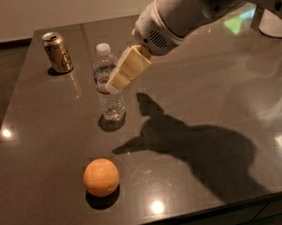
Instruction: Pick water bottle
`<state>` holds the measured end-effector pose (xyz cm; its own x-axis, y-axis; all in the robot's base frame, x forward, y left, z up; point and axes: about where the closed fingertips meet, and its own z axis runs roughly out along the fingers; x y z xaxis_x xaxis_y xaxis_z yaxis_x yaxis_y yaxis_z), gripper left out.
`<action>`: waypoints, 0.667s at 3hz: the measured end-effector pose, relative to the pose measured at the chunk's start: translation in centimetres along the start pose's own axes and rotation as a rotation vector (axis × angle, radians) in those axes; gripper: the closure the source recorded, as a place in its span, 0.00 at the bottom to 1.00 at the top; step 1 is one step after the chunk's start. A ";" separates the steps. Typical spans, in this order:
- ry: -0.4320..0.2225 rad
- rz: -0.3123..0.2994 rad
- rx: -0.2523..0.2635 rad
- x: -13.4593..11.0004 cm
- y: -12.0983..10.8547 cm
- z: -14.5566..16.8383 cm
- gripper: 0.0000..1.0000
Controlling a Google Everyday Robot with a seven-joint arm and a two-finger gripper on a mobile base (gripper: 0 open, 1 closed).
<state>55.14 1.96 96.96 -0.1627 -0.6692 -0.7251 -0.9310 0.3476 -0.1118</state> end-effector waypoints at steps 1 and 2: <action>-0.020 -0.012 -0.020 -1.3 0.6 1.8 0.00; -0.033 -0.024 -0.040 -2.0 1.4 2.9 0.00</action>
Offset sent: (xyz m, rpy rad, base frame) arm -0.0006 0.0524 -0.0137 0.0469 0.0055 0.0744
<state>55.11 5.67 96.24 -0.1297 -0.6545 -0.7448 -0.9470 0.3044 -0.1026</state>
